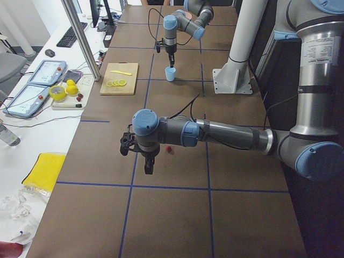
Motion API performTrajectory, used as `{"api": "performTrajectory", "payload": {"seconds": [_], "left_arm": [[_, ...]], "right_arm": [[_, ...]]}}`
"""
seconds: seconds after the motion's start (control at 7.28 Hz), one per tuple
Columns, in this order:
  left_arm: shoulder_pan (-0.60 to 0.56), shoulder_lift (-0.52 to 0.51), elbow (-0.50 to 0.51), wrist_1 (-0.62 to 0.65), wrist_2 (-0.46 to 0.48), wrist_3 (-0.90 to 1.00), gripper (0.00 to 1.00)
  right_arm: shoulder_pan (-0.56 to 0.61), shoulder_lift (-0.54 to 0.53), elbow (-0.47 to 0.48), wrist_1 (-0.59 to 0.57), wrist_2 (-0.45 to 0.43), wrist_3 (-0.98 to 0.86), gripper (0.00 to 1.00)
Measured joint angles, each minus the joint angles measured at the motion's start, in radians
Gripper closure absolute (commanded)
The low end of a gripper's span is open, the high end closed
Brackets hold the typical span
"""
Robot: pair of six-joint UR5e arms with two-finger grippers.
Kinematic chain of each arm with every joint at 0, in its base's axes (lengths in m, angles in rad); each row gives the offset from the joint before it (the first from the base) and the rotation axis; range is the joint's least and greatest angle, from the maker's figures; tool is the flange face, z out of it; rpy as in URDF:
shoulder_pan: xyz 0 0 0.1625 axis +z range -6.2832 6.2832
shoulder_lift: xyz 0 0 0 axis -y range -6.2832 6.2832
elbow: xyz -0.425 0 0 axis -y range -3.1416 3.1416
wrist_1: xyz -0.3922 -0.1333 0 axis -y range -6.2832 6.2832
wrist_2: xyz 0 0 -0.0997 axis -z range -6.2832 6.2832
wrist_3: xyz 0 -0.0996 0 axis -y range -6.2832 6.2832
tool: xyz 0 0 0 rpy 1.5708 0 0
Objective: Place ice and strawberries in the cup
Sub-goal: 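Open the right gripper to drop the ice cube into the cup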
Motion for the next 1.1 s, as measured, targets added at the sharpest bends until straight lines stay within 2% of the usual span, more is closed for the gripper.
{"api": "performTrajectory", "payload": {"seconds": [0.69, 1.1], "left_arm": [[0.002, -0.003, 0.002, 0.000, 0.004, 0.000, 0.00], [0.046, -0.010, -0.004, 0.000, 0.016, 0.000, 0.00]], "right_arm": [[0.003, -0.001, 0.010, 0.003, -0.002, -0.007, 0.01], [0.099, -0.038, 0.103, -0.001, 0.021, -0.016, 0.01]]}}
